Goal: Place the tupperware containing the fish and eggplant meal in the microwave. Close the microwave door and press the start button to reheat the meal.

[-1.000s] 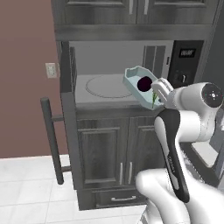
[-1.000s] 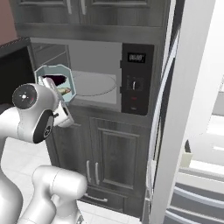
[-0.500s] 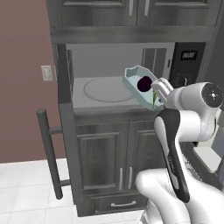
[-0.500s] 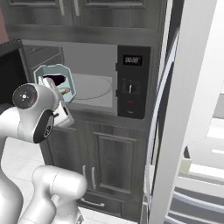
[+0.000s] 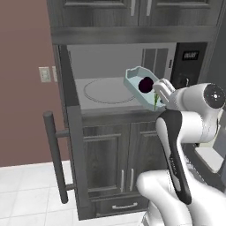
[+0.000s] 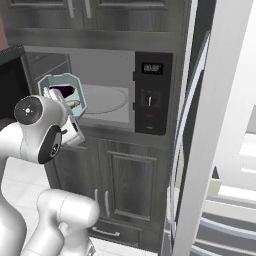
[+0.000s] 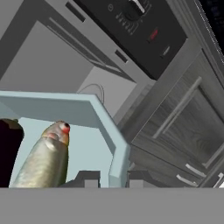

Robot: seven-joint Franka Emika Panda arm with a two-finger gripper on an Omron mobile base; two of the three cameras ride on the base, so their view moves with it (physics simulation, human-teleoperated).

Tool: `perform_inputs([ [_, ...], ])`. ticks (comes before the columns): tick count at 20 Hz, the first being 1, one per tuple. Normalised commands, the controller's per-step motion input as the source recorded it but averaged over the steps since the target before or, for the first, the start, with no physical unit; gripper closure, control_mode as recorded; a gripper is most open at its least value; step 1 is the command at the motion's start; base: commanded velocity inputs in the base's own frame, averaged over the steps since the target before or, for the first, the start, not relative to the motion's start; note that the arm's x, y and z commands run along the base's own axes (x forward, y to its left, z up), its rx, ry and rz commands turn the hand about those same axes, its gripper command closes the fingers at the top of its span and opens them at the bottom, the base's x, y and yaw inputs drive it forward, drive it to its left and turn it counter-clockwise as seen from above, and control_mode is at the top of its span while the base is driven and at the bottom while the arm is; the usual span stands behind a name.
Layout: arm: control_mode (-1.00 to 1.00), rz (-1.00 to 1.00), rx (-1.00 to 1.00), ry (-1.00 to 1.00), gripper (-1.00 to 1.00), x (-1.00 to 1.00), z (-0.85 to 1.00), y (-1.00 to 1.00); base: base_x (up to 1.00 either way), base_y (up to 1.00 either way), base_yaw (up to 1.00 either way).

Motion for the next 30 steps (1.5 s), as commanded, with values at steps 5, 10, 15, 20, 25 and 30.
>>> perform_inputs([
  [5, 1.00, 0.00, 0.00, 0.00, 1.00, 0.00, 0.00, 0.00, 0.00, 0.33, 0.00],
  [10, 1.00, 0.00, 0.00, 0.00, 1.00, 0.00, 0.00, 0.00, 0.01, 0.25, 0.00],
  [15, 1.00, 0.00, 0.00, 0.00, 1.00, 0.00, 0.00, 0.00, 0.02, 0.09, 0.00],
  [20, -1.00, 0.00, 0.00, 0.00, 1.00, 0.06, 0.00, 0.00, 0.00, 0.00, 0.00],
  [25, -1.00, 0.00, 0.00, 0.00, 1.00, 0.19, 0.00, 0.00, 0.00, 0.00, 0.00],
  [30, -1.00, 0.00, 0.00, 0.00, 1.00, 0.22, 0.00, 0.00, 0.00, 0.00, 0.00],
])
